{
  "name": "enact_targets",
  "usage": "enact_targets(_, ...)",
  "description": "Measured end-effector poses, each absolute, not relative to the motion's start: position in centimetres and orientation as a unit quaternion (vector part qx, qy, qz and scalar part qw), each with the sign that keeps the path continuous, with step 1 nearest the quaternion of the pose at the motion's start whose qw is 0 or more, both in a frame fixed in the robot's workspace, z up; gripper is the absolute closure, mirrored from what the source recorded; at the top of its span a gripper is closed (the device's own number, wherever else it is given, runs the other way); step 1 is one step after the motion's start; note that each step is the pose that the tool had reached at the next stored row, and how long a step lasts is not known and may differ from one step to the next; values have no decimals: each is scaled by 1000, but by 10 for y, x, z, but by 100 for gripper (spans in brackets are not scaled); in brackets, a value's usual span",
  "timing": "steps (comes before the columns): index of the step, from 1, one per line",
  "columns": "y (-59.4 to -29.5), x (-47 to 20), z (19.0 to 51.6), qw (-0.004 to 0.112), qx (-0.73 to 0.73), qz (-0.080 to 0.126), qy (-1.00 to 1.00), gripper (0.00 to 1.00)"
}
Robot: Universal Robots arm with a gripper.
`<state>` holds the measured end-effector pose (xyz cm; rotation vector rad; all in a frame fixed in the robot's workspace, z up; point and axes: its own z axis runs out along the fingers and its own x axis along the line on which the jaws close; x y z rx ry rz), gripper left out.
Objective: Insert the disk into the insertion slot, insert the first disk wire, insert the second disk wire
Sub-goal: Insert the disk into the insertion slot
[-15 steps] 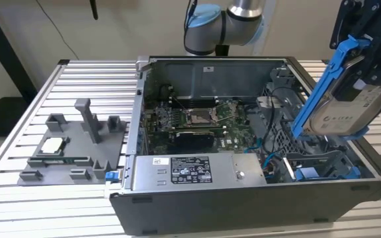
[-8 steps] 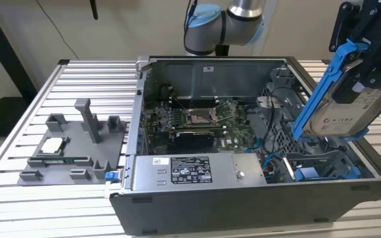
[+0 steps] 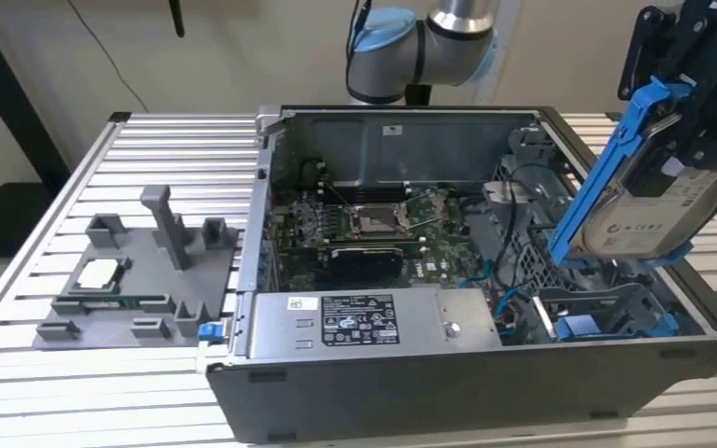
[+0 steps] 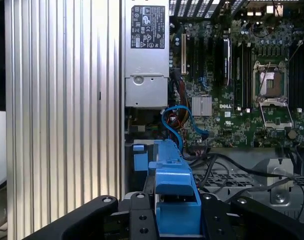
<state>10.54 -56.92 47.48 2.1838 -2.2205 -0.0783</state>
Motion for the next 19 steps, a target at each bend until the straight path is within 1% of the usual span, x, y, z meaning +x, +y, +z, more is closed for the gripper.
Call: enact_targets(19,-569,105,469,13,701,-25,-713,67)
